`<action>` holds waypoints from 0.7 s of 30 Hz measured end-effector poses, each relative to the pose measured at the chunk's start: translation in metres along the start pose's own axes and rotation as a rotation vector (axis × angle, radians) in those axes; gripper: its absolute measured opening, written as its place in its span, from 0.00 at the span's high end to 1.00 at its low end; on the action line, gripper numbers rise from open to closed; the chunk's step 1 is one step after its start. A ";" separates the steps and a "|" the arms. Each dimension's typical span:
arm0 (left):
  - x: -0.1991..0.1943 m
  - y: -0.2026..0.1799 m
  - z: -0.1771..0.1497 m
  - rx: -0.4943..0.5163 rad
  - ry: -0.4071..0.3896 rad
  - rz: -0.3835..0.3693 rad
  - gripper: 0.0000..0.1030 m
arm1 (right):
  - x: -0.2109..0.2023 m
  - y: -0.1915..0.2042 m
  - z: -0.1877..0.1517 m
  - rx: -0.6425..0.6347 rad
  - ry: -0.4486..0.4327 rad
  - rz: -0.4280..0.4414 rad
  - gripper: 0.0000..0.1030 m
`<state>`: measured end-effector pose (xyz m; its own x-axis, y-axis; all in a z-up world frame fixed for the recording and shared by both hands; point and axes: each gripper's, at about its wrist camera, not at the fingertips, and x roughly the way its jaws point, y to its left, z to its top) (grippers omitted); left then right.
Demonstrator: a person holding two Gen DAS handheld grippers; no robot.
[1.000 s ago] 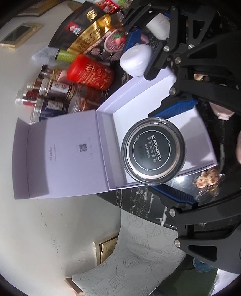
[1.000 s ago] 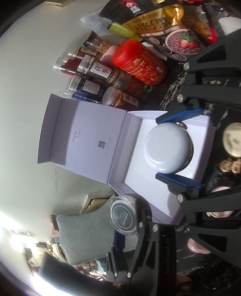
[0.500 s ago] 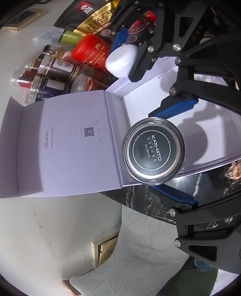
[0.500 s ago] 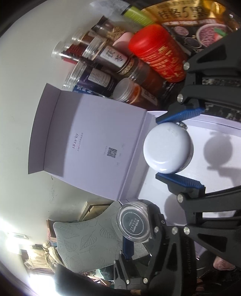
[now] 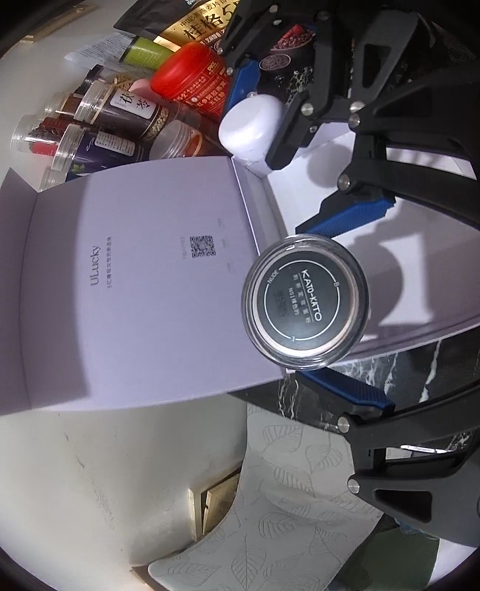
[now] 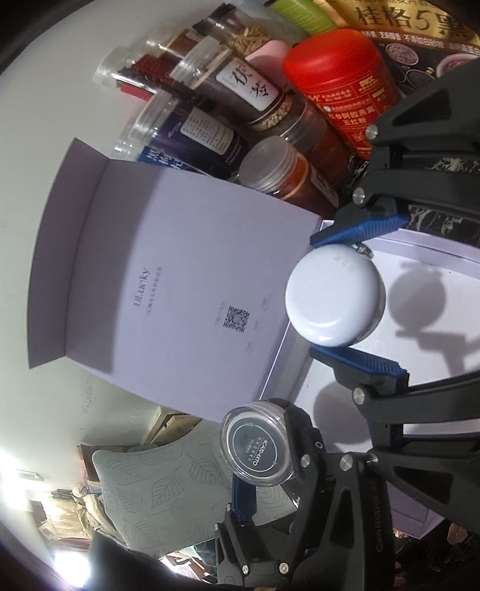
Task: Organize objects
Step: 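Lower the black jar into the box with the left tool while the right tool places the white jar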
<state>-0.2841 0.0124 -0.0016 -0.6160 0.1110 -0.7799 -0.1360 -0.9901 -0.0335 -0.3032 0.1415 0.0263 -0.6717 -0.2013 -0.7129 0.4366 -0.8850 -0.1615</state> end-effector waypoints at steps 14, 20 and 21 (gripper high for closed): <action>0.037 -0.018 0.009 0.070 0.077 -0.025 0.34 | 0.031 -0.032 -0.012 0.058 0.053 0.010 0.48; 0.043 -0.022 0.008 0.076 0.099 -0.017 0.34 | 0.043 -0.036 -0.018 0.059 0.072 0.026 0.48; 0.044 -0.022 0.007 0.074 0.111 -0.016 0.35 | 0.044 -0.035 -0.018 0.056 0.074 0.031 0.48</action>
<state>-0.3141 0.0395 -0.0309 -0.5238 0.1123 -0.8444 -0.2044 -0.9789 -0.0034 -0.3371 0.1712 -0.0115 -0.6118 -0.1993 -0.7655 0.4210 -0.9013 -0.1018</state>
